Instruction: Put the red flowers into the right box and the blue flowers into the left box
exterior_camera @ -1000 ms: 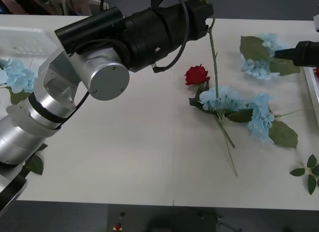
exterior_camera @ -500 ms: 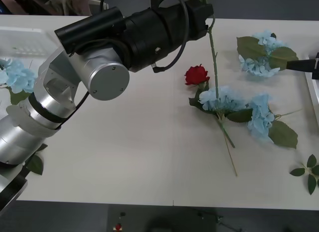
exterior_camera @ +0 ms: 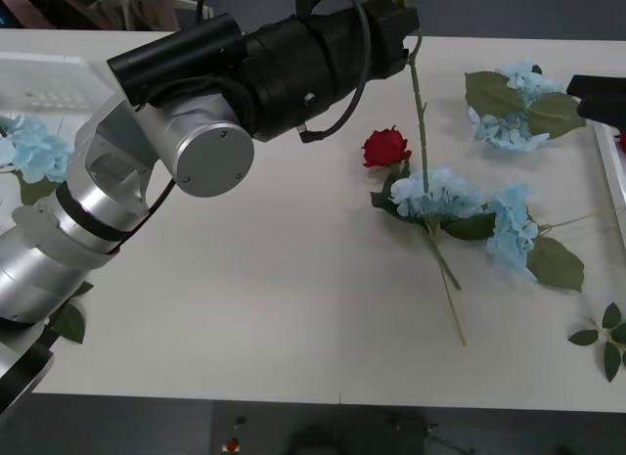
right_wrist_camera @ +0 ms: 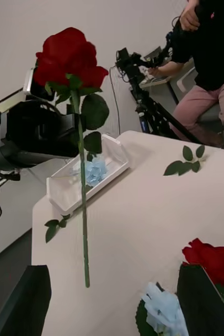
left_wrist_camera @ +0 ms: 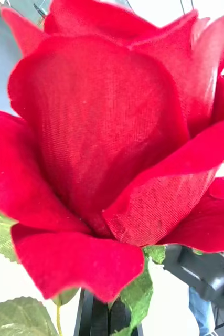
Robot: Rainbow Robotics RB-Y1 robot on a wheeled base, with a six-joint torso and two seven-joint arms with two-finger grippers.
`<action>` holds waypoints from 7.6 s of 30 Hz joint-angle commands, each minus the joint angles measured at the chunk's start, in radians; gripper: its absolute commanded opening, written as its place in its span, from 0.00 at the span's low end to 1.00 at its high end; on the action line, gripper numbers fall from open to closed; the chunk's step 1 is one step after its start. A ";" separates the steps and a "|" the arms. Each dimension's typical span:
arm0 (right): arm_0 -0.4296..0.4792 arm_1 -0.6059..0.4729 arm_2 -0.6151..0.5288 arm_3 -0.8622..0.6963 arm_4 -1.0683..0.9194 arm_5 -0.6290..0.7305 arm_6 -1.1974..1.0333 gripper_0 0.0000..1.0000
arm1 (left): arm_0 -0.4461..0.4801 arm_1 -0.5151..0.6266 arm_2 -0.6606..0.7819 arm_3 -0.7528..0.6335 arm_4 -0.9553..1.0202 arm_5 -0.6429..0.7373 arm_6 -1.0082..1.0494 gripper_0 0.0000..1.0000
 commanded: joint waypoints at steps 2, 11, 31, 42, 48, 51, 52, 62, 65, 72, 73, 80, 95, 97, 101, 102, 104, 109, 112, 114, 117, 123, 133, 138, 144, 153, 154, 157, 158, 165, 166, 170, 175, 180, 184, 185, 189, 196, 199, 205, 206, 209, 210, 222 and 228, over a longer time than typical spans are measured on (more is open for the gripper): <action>0.169 -0.002 -0.005 -0.312 -0.029 -0.218 -0.010 0.71 | -0.030 0.008 0.015 -0.031 0.005 -0.014 0.039 0.00; 0.194 0.151 0.130 -0.490 0.074 -0.478 -0.077 0.71 | -0.030 0.008 0.015 -0.031 0.005 -0.014 0.039 0.00; 0.089 0.421 0.236 -0.493 0.413 -0.585 -0.116 0.66 | -0.030 0.008 0.015 -0.031 0.005 -0.014 0.039 0.00; 0.022 0.458 0.304 -0.416 0.430 -0.629 -0.125 0.00 | -0.030 0.008 0.015 -0.031 0.005 -0.014 0.039 0.00; 0.020 0.455 0.302 -0.408 0.439 -0.628 -0.128 0.00 | -0.030 0.008 0.015 -0.031 0.005 -0.014 0.039 0.32; 0.019 0.453 0.302 -0.408 0.438 -0.629 -0.131 0.00 | -0.030 0.008 0.015 -0.031 0.005 -0.014 0.039 0.96; 0.020 0.452 0.304 -0.408 0.438 -0.628 -0.132 0.00 | -0.030 0.008 0.015 -0.031 0.005 -0.014 0.039 1.00; 0.017 0.397 0.304 -0.408 0.435 -0.634 -0.198 0.00 | -0.030 0.008 0.015 -0.031 0.005 -0.014 0.039 1.00; 0.017 0.335 0.304 -0.407 0.415 -0.609 -0.272 0.00 | 0.010 0.069 0.030 -0.021 -0.017 -0.033 0.030 1.00; 0.023 0.110 0.300 -0.347 0.225 -0.522 -0.427 0.00 | 0.013 0.298 0.040 -0.144 0.019 -0.004 0.030 1.00; 0.028 0.065 0.291 -0.329 0.172 -0.493 -0.430 0.00 | 0.022 0.342 0.041 -0.185 0.043 0.029 0.030 1.00; 0.112 -0.163 0.159 -0.192 -0.024 -0.290 -0.551 0.00 | 0.232 0.502 0.041 -0.388 0.046 0.039 -0.022 1.00; -0.015 -0.331 0.104 0.273 0.666 -0.217 -0.884 0.00 | 0.366 0.537 0.000 -0.391 0.025 0.046 -0.427 1.00; -0.021 -0.314 0.104 0.294 0.777 -0.286 -0.886 0.00 | 0.366 0.537 0.000 -0.382 0.017 0.046 -0.490 1.00; -0.023 -0.289 0.107 0.307 0.919 -0.395 -0.886 0.00 | 0.366 0.537 -0.002 -0.374 0.026 0.046 -0.570 1.00; -0.023 -0.283 0.107 0.307 0.952 -0.413 -0.887 0.00 | 0.366 0.535 0.000 -0.373 0.026 0.046 -0.575 1.00; -0.023 -0.268 0.113 0.310 1.008 -0.435 -0.895 0.00 | 0.366 0.537 0.000 -0.374 0.026 0.046 -0.575 1.00; -0.023 -0.237 0.146 0.353 1.079 -0.478 -0.913 0.00 | 0.364 0.529 0.000 -0.374 0.029 0.046 -0.575 1.00; -0.029 -0.234 0.221 0.363 1.077 -0.550 -0.929 0.00 | 0.360 0.511 0.009 -0.365 0.034 0.046 -0.573 1.00; -0.032 -0.234 0.264 0.365 1.077 -0.591 -0.938 0.00 | 0.361 0.491 0.009 -0.353 0.034 0.047 -0.576 1.00; -0.046 -0.234 0.310 0.377 1.062 -0.648 -0.949 0.05 | 0.361 0.469 0.009 -0.333 0.023 0.046 -0.585 1.00; -0.103 -0.214 0.314 0.465 1.062 -0.637 -0.945 0.56 | 0.360 0.509 0.009 -0.334 0.035 0.046 -0.591 1.00; -0.227 -0.220 0.293 0.478 0.970 -0.269 -1.105 0.64 | 0.360 0.515 0.009 -0.336 0.042 0.046 -0.591 1.00; -0.392 -0.219 0.282 0.468 0.978 -0.010 -1.439 0.65 | 0.360 0.515 0.009 -0.336 0.042 0.046 -0.591 1.00; -0.612 -0.163 0.305 0.465 1.008 0.154 -1.820 0.65 | 0.360 0.515 0.009 -0.336 0.042 0.046 -0.591 1.00; -0.782 -0.011 0.420 0.465 1.177 0.174 -2.110 0.65 | 0.360 0.515 0.009 -0.336 0.042 0.046 -0.591 1.00; -0.790 0.002 0.439 0.465 1.191 0.170 -2.124 0.65 | 0.360 0.515 0.009 -0.336 0.042 0.046 -0.591 1.00; -0.797 0.042 0.503 0.466 1.211 0.145 -2.170 0.65 | 0.360 0.515 0.009 -0.336 0.042 0.046 -0.591 1.00; -0.797 0.056 0.523 0.466 1.216 0.134 -2.185 0.65 | 0.360 0.515 0.009 -0.336 0.042 0.046 -0.591 1.00; -0.796 0.119 0.595 0.521 1.235 0.076 -2.191 0.65 | 0.360 0.515 0.009 -0.336 0.042 0.046 -0.591 1.00; -0.797 0.125 0.598 0.527 1.240 0.070 -2.190 0.65 | 0.360 0.515 0.009 -0.336 0.042 0.046 -0.591 1.00; -0.796 0.154 0.606 0.560 1.255 0.036 -2.182 0.52 | 0.360 0.515 0.009 -0.336 0.042 0.046 -0.591 1.00; -0.796 0.179 0.669 0.596 1.265 -0.010 -2.167 0.09 | 0.360 0.515 0.009 -0.336 0.042 0.046 -0.591 1.00; -0.796 0.186 0.730 0.621 1.263 -0.042 -2.145 0.00 | 0.360 0.515 0.009 -0.336 0.042 0.046 -0.591 1.00; -0.796 0.176 0.742 0.636 1.269 -0.036 -2.032 0.00 | 0.360 0.515 0.009 -0.336 0.042 0.046 -0.591 1.00; -0.796 0.168 0.744 0.642 1.271 -0.024 -1.981 0.00 | 0.360 0.515 0.009 -0.336 0.042 0.046 -0.591 1.00; -0.793 0.134 0.768 0.662 1.275 0.012 -1.651 0.00 | 0.360 0.515 0.009 -0.336 0.042 0.046 -0.591 1.00; -0.753 0.071 0.736 0.658 1.269 0.003 -1.186 0.00 | 0.360 0.515 0.009 -0.336 0.042 0.046 -0.591 1.00; -0.707 0.036 0.704 0.658 1.239 -0.030 -0.964 0.00 | 0.360 0.515 0.009 -0.336 0.042 0.046 -0.591 1.00; -0.537 -0.031 0.690 0.593 1.145 -0.146 -0.685 0.00 | 0.360 0.515 0.009 -0.336 0.042 0.046 -0.591 1.00; -0.500 -0.044 0.689 0.564 1.133 -0.165 -0.666 0.00 | 0.360 0.515 0.009 -0.336 0.042 0.046 -0.591 1.00; -0.362 -0.097 0.685 0.426 1.084 -0.266 -0.645 0.00 | 0.360 0.515 0.009 -0.336 0.042 0.046 -0.591 1.00; -0.319 -0.116 0.682 0.376 1.071 -0.300 -0.646 0.00 | 0.360 0.515 0.009 -0.336 0.042 0.046 -0.591 1.00; 0.049 -0.231 0.586 0.037 1.027 -0.522 -0.715 0.12 | 0.360 0.515 0.009 -0.336 0.042 0.046 -0.591 1.00; 0.040 -0.231 0.577 0.038 1.027 -0.531 -0.720 0.67 | 0.360 0.515 0.009 -0.336 0.042 0.046 -0.591 1.00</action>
